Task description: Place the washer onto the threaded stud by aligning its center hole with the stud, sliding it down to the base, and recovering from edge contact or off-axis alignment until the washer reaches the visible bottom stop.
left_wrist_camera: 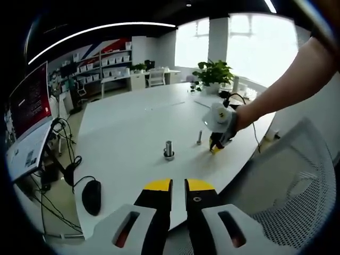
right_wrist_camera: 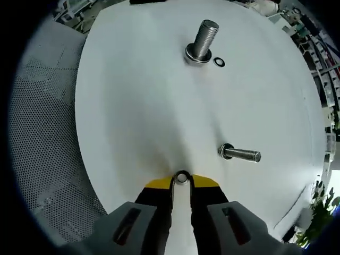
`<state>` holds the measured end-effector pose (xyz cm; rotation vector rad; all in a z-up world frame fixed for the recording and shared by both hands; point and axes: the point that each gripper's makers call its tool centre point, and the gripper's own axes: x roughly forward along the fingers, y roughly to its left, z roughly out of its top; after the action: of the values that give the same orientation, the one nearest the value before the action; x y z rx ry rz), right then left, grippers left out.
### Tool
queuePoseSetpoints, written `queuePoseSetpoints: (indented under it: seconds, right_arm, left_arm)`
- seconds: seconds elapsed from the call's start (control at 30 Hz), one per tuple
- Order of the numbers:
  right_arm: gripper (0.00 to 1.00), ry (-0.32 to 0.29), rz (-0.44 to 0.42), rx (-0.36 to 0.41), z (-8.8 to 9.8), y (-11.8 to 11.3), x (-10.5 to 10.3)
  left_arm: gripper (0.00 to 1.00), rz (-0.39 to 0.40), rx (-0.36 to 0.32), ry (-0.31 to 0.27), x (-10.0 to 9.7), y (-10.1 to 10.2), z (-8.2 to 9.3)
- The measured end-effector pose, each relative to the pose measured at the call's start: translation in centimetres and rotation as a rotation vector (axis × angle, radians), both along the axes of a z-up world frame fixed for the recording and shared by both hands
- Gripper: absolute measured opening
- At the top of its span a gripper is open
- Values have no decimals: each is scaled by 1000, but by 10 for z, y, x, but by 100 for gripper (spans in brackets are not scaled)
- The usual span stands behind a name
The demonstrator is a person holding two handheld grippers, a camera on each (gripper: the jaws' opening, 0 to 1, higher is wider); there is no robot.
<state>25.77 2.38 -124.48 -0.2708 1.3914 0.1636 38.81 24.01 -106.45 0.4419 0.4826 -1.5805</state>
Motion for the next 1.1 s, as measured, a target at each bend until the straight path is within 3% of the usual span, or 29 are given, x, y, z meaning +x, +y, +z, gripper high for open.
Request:
queuePoseSetpoints:
  seconds: [0.07, 0.27, 0.33, 0.57, 0.73, 1.1]
  right_arm:
    - [14, -14, -64, 25, -6, -8, -2]
    - [14, -43, -91, 12, 10, -4, -8]
    - [14, -61, -98, 9, 14, -13, -4]
    - [14, -121, -105, -8, 46, -22, 7]
    - [14, -141, -95, -16, 59, -28, 15]
    - [14, -188, -81, -37, 71, -35, 35]
  left_arm:
    - [7, 0, 3, 1, 0, 0, 0]
    - [7, -1, 2, 10, 0, 0, -2]
    - [7, -2, 4, 9, 2, -1, -5]
    - [7, -3, 5, 9, 2, 1, -6]
    - [7, 1, 7, 9, 4, 1, -7]
    - [8, 4, 22, 14, 3, 2, -9]
